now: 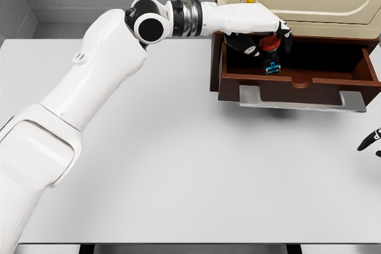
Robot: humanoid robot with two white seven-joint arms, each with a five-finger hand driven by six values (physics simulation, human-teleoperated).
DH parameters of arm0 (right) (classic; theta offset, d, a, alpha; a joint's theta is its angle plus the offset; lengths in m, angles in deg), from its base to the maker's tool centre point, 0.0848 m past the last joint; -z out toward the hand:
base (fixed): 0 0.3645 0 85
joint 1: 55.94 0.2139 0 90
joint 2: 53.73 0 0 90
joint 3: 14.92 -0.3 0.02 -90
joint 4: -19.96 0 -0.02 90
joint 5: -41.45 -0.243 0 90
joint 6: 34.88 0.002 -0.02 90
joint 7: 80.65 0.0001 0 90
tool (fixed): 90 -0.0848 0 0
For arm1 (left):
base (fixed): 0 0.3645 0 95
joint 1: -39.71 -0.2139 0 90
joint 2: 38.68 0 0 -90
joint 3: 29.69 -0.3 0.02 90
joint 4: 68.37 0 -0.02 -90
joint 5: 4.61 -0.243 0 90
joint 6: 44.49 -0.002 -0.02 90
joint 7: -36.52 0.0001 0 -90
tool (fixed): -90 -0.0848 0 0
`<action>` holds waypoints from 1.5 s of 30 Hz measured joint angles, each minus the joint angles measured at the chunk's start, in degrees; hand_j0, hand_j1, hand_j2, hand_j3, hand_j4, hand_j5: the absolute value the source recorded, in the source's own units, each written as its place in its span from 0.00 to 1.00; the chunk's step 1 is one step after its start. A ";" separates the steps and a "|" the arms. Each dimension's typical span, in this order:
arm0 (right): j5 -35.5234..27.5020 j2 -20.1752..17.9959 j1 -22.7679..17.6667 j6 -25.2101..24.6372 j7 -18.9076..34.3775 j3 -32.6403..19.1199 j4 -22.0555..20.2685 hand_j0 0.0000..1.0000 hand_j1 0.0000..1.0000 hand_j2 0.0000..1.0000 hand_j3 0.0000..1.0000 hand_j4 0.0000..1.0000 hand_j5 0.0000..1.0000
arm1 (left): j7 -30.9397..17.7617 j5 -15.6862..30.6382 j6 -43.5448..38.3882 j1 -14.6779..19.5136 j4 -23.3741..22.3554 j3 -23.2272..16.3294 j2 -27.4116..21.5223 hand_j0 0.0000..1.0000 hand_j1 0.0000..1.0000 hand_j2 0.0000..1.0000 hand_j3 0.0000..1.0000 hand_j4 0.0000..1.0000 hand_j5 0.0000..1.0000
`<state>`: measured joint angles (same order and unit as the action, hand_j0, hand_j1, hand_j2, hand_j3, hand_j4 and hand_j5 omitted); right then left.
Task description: Put the switch into the drawer with left arm, and close the drawer with right arm
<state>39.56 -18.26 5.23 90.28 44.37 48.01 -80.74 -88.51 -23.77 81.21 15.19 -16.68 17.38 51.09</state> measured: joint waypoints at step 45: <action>0.02 -0.08 8.52 0.00 0.00 7.65 0.00 0.49 0.49 0.49 0.49 0.49 0.49 | 0.00 8.59 -0.55 2.20 25.09 -1.56 -4.96 1.00 1.00 1.00 1.00 1.00 1.00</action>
<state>39.58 -18.34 13.76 90.28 44.37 55.66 -80.74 -88.51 -15.18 80.66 17.39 8.41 15.82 46.13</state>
